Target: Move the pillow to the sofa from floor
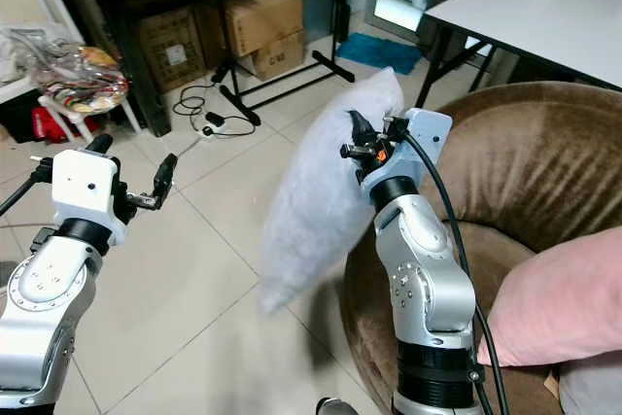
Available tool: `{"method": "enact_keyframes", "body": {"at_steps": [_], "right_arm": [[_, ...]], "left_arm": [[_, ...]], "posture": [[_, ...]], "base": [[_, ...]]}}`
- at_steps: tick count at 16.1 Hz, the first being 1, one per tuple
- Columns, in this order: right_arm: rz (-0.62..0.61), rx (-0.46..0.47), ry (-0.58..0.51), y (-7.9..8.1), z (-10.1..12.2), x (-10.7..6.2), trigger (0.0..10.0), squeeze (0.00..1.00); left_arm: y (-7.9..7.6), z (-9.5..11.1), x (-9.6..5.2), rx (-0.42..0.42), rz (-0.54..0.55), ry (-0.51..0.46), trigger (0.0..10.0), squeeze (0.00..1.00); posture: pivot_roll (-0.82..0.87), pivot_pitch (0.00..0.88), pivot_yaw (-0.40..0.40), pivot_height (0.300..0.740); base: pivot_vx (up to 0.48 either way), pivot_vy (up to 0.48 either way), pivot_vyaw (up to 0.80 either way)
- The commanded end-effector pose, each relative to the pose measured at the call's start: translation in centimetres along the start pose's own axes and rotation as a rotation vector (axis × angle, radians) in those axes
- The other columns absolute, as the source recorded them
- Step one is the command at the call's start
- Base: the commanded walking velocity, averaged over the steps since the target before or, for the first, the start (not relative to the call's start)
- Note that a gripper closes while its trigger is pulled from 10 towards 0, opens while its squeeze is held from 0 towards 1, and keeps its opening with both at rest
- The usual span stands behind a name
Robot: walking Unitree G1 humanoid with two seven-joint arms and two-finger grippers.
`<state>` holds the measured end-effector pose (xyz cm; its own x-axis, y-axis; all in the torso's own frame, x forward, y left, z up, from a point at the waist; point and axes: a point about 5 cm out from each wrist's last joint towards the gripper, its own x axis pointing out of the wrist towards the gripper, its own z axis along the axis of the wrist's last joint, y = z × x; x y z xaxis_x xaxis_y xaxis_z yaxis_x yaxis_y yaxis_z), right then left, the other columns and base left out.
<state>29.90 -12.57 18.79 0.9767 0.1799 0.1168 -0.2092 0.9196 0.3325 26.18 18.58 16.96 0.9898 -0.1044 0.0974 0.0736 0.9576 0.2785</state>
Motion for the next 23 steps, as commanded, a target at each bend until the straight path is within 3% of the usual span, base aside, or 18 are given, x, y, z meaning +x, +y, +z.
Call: {"method": "enact_keyframes", "body": {"at_steps": [1, 3, 4, 5, 19, 23], "right_arm": [[0.013, 0.002, -0.036, 0.3, 0.6, -0.1, 10.0, 0.00], [0.009, -0.002, -0.010, 0.1, -0.1, -0.4, 10.0, 0.00], [-0.029, -0.015, 0.031, -0.9, -1.6, -0.9, 10.0, 0.00], [-0.033, -0.016, 0.037, -1.0, -1.8, -1.0, 10.0, 0.00], [-0.043, -0.020, 0.027, -0.8, -2.0, -1.8, 10.0, 0.00], [-0.038, -0.026, 0.022, -0.6, -2.0, -1.9, 10.0, 0.00]], "left_arm": [[0.3, -0.1, -0.3, 0.008, 0.001, 0.003, 10.0, 0.06], [0.5, 0.0, -0.6, -0.020, 0.013, -0.002, 10.0, 0.07], [0.7, 0.0, -0.7, -0.020, 0.012, -0.002, 10.0, 0.07], [0.7, 0.0, -0.7, -0.019, 0.011, -0.002, 10.0, 0.07], [0.8, -0.1, -0.9, 0.002, -0.045, 0.010, 10.0, 0.05], [0.4, -0.2, -1.1, -0.003, -0.072, 0.023, 10.0, 0.00]], "posture": [[-0.07, 0.000, 0.029, 0.740], [-0.07, 0.000, 0.029, 0.740], [-0.06, 0.000, 0.031, 0.740], [-0.06, 0.000, 0.034, 0.740], [-0.06, 0.000, 0.056, 0.740], [-0.05, 0.000, 0.059, 0.740]], "base": [[0.000, 0.000, -0.80], [0.000, 0.000, -0.80], [0.277, 0.000, -0.80], [0.277, 0.000, -0.80], [0.286, 0.000, -0.80], [0.000, 0.000, 0.00]]}}
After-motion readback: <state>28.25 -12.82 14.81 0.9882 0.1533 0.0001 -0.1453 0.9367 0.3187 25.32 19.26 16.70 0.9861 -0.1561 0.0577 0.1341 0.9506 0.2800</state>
